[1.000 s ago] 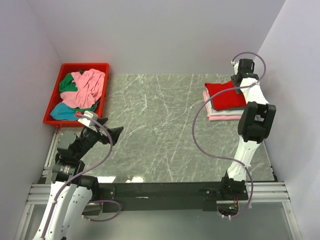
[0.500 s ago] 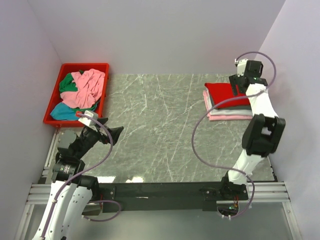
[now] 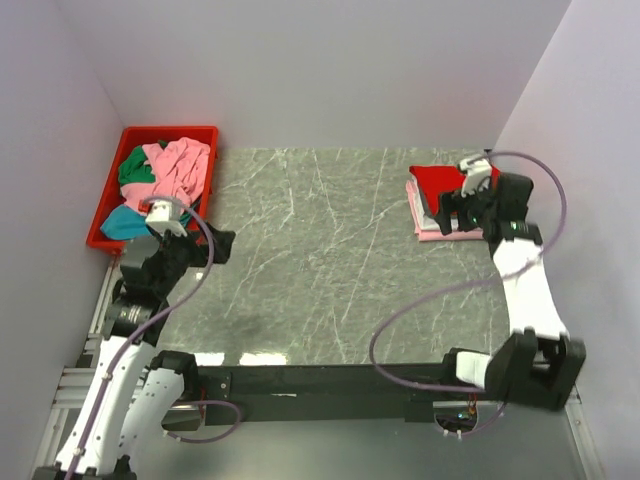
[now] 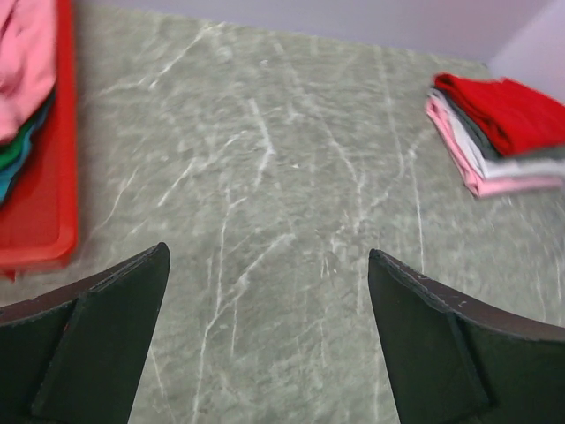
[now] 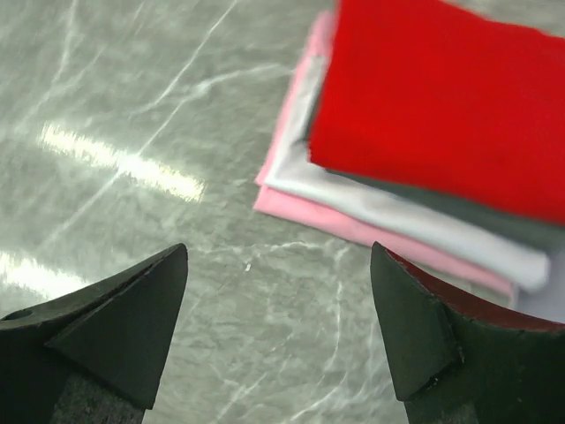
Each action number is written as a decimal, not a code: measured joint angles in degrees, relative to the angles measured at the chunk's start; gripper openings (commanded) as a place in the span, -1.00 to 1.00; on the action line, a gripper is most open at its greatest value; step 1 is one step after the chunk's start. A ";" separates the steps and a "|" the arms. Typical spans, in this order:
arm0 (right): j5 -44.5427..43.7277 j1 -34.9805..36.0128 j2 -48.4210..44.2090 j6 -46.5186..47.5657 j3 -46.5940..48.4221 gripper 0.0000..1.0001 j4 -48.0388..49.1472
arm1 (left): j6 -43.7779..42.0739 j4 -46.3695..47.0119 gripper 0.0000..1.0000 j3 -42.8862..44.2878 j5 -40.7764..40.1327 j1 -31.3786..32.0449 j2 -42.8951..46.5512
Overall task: Fold and stack the t-shirts
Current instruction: Reset both grippers
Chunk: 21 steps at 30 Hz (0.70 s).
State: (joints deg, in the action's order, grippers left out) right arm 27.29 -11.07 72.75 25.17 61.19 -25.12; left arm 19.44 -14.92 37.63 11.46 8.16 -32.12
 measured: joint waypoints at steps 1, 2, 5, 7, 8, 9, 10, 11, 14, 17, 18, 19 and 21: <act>-1.99 0.04 -3.43 -1.97 -2.54 0.87 1.62 | 1.44 -1.05 0.99 1.33 -1.92 0.00 -1.73; -4.15 0.02 -6.67 -4.22 -4.59 0.89 3.04 | 2.75 -1.84 0.99 2.56 -3.78 0.00 -3.26; -9.90 -0.57 -14.84 -11.43 -8.00 0.87 7.06 | 5.53 -4.00 0.99 5.18 -8.24 0.00 -6.38; -11.91 -1.03 -18.16 -15.37 -8.72 0.87 8.39 | 6.56 -5.27 0.99 6.38 -10.56 -0.02 -7.39; -12.98 -1.14 -19.63 -17.03 -9.27 0.87 9.18 | 6.73 -5.88 0.99 6.86 -11.45 -0.02 -7.63; -13.77 -1.22 -20.98 -18.53 -9.97 0.87 9.75 | 6.67 -6.45 0.99 7.28 -12.26 -0.02 -7.72; -14.53 -1.25 -22.29 -19.96 -10.71 0.87 10.14 | 6.49 -6.86 0.99 7.52 -12.94 -0.02 -7.67; -15.32 -1.25 -23.47 -21.35 -11.52 0.87 10.36 | 6.23 -7.21 0.99 7.65 -13.57 -0.02 -7.41; -16.98 -1.25 -25.94 -24.65 -13.07 0.87 10.27 | 5.27 -8.24 0.99 7.63 -14.95 -0.04 -5.95; -18.71 -1.25 -27.61 -27.50 -13.11 0.88 9.92 | 4.74 -9.05 0.99 7.63 -15.39 -0.04 -3.98; -19.41 -1.25 -27.96 -28.24 -13.14 0.88 9.90 | 4.61 -9.18 0.99 7.63 -15.41 -0.04 -3.41; -20.15 -1.25 -28.22 -28.83 -13.18 0.88 9.90 | 4.61 -9.38 0.99 7.63 -15.41 -0.04 -2.84; -21.59 -1.25 -28.44 -29.81 -13.35 0.88 9.92 | 4.61 -9.70 0.99 7.61 -15.39 -0.04 -2.03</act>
State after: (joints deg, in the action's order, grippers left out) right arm 5.69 -12.32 44.31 -4.64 47.83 -15.20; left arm 24.05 -24.62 45.23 -3.92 8.12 -34.15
